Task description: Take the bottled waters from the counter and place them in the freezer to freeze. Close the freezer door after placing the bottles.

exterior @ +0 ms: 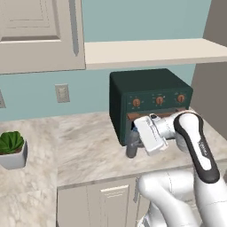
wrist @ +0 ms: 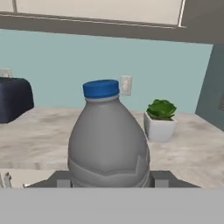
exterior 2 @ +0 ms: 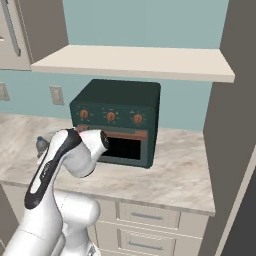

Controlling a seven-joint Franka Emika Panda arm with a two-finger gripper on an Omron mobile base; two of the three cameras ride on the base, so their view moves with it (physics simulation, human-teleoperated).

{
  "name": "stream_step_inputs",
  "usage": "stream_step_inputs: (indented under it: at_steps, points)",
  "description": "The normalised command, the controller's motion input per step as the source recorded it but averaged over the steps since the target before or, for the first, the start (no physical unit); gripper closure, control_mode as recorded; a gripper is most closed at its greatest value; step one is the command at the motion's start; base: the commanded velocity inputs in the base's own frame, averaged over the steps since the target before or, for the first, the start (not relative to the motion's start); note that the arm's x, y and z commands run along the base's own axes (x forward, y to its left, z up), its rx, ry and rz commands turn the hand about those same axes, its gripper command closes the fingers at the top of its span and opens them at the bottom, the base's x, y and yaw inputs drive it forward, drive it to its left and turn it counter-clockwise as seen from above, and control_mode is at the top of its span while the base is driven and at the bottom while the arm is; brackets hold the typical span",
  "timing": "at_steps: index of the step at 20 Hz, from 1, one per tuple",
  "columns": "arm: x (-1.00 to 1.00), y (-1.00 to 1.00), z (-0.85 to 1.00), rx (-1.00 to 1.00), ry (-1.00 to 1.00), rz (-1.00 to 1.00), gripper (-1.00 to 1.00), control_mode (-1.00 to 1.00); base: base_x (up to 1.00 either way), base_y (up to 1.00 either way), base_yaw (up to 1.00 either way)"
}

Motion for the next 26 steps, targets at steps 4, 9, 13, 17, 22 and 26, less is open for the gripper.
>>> stream_step_inputs:
  at_steps: [4, 9, 13, 17, 22, 26]
  points:
    - [-0.94, 0.09, 0.87, 0.0, -0.15, -0.32, 1.0, -1.0, 0.0, 0.0, 0.0]
    - [0.0, 0.0, 0.0, 0.0, 0.0, 0.0, 1.0, 1.0, -1.0, 0.07, -0.61]
    - [0.0, 0.0, 0.0, 0.0, 0.0, 0.0, 1.0, 1.0, -1.0, 0.26, -0.8]
    - [0.0, 0.0, 0.0, 0.0, 0.0, 0.0, 1.0, 1.0, -1.0, 0.14, -0.78]
    - [0.0, 0.0, 0.0, 0.0, 0.0, 0.0, 1.0, 1.0, -0.89, -0.3, -0.68]
    - [0.0, 0.0, 0.0, 0.0, 0.0, 0.0, 1.0, 1.0, -0.4, -0.91, -0.55]
